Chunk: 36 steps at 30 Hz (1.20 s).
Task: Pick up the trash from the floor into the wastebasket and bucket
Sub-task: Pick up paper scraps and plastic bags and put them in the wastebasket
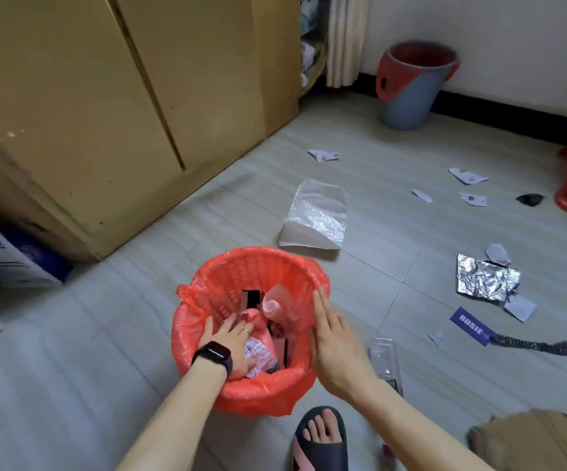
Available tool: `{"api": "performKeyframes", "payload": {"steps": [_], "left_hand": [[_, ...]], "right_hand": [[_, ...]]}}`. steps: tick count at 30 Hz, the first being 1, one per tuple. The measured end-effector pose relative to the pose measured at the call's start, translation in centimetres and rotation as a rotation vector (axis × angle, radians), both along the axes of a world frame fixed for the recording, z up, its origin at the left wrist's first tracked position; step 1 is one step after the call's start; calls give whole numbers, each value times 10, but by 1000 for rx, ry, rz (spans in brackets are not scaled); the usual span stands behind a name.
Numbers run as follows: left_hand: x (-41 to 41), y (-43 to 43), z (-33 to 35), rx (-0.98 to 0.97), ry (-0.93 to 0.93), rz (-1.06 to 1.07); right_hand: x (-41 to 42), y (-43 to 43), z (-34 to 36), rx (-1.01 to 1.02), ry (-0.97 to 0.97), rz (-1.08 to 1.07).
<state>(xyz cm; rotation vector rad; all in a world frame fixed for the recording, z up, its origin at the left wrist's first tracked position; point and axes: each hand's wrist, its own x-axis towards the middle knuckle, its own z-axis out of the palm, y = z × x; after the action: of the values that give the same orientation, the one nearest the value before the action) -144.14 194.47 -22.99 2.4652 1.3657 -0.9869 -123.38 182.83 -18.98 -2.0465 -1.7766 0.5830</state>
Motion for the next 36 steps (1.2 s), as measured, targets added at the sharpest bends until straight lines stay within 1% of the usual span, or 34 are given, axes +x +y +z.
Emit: {"api": "performKeyframes", "payload": {"steps": [6, 8, 11, 15, 18, 22, 25, 28, 30, 33, 36], "left_hand": [[2, 13, -19, 29, 51, -15], [4, 13, -13, 19, 37, -3], [10, 11, 14, 20, -34, 9], [20, 4, 68, 44, -160, 32], [32, -6, 108, 86, -315, 25], [72, -27, 151, 76, -578, -58], [118, -49, 173, 50, -703, -143], [166, -69, 182, 5, -773, -207], [192, -76, 178, -27, -779, -238], [235, -82, 156, -80, -731, -274], [277, -83, 117, -144, -661, -279]], "right_hand": [[-6, 7, -15, 29, 11, 3], [-4, 7, -15, 18, 5, 16], [-2, 8, -12, -10, -6, 56], [4, 6, 6, -57, -72, 44], [19, -6, 33, -41, -152, 83], [71, -33, 72, -70, -374, 170], [129, -54, 91, -176, -543, 187], [188, -77, 103, -287, -603, 90], [221, -91, 109, -311, -577, -11], [272, -118, 107, -311, -421, -257], [310, -145, 80, -276, -219, -506]]}}
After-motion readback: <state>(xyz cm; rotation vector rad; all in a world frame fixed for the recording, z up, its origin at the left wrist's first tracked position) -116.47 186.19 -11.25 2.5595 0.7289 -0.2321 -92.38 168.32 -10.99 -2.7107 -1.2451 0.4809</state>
